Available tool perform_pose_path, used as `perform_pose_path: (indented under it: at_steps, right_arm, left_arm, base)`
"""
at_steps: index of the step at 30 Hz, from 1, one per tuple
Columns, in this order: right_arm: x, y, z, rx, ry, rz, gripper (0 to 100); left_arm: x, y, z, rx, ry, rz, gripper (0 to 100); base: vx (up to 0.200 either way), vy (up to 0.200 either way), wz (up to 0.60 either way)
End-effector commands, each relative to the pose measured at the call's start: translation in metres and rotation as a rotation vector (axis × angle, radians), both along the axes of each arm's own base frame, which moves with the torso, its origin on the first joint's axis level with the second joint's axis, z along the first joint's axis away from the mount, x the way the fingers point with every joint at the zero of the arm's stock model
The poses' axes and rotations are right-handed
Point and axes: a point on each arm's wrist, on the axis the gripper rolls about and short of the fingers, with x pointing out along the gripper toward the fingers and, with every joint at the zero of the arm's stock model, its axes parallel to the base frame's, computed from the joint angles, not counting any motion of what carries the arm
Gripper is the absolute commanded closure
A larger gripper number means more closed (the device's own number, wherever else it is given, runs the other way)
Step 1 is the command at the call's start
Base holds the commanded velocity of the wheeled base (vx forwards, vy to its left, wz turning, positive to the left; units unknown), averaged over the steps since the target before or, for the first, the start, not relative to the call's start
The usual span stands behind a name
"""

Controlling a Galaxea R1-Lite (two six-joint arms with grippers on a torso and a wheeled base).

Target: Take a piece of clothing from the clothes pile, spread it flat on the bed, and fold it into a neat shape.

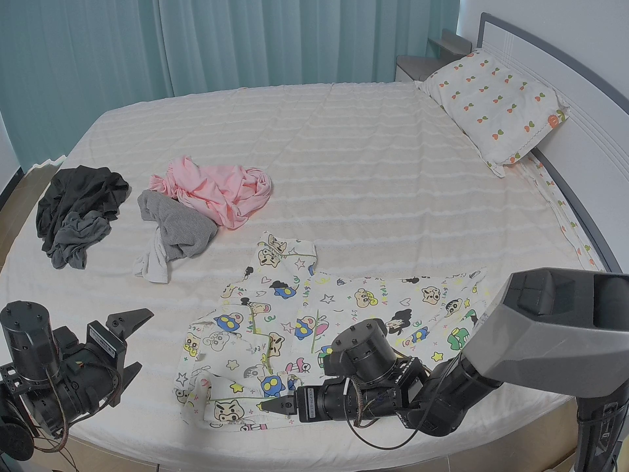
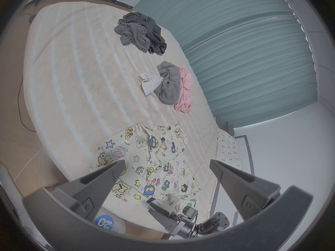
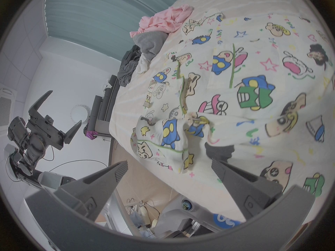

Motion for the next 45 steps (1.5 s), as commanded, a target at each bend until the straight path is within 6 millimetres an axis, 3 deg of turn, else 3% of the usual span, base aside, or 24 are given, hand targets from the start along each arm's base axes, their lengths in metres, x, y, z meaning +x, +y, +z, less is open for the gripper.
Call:
perform_pose_path:
  at_steps: [1, 21, 24, 29, 30, 33, 35, 37, 38, 44, 45]
  right_arm:
    - [0.008, 0.006, -0.009, 0.0, 0.003, -0.009, 0]
    - [0.048, 0.008, -0.014, 0.091, -0.122, -0.121, 0]
    - [0.052, 0.007, -0.009, 0.109, -0.153, -0.146, 0]
    - [0.054, 0.002, 0.022, 0.172, -0.238, -0.195, 0]
    - [0.049, -0.005, 0.037, 0.188, -0.253, -0.2, 0]
    - [0.044, -0.013, 0.05, 0.198, -0.264, -0.208, 0]
    - [0.038, -0.043, 0.073, 0.201, -0.278, -0.253, 0]
    - [0.038, -0.054, 0.076, 0.196, -0.278, -0.274, 0]
    - [0.037, -0.074, 0.079, 0.177, -0.275, -0.309, 0]
    - [0.038, -0.15, 0.074, 0.129, -0.284, -0.48, 0]
    - [0.038, -0.15, 0.074, 0.129, -0.284, -0.48, 0]
  left_arm:
    - [0.0, 0.0, 0.0, -0.001, -0.002, 0.001, 0]
    - [0.0, 0.001, 0.0, -0.002, -0.003, 0.004, 0]
    - [0.0, 0.001, 0.001, -0.002, -0.004, 0.008, 0]
    - [0.001, 0.002, 0.002, -0.007, -0.013, 0.013, 0]
    - [0.002, 0.001, 0.004, -0.012, -0.022, 0.009, 0]
    - [0.001, 0.001, 0.004, -0.021, -0.032, -0.003, 0]
    - [-0.004, 0.002, 0.009, -0.056, -0.062, -0.06, 0]
    - [-0.005, 0.002, 0.01, -0.065, -0.068, -0.072, 0]
    - [-0.007, 0.004, 0.013, -0.081, -0.084, -0.091, 0]
    - [-0.013, 0.006, 0.011, -0.103, -0.081, -0.146, 0]
    - [-0.013, 0.006, 0.011, -0.103, -0.081, -0.146, 0]
  base:
    - [0.0, 0.0, 0.0]
    - [0.0, 0.0, 0.0]
    - [0.0, 0.0, 0.0]
    - [0.0, 0.0, 0.0]
    - [0.0, 0.0, 0.0]
    - [0.0, 0.0, 0.0]
    - [0.0, 0.0, 0.0]
    - [0.0, 0.0, 0.0]
    - [0.0, 0.0, 0.0]
    - [0.167, 0.0, 0.0]
    - [0.2, 0.0, 0.0]
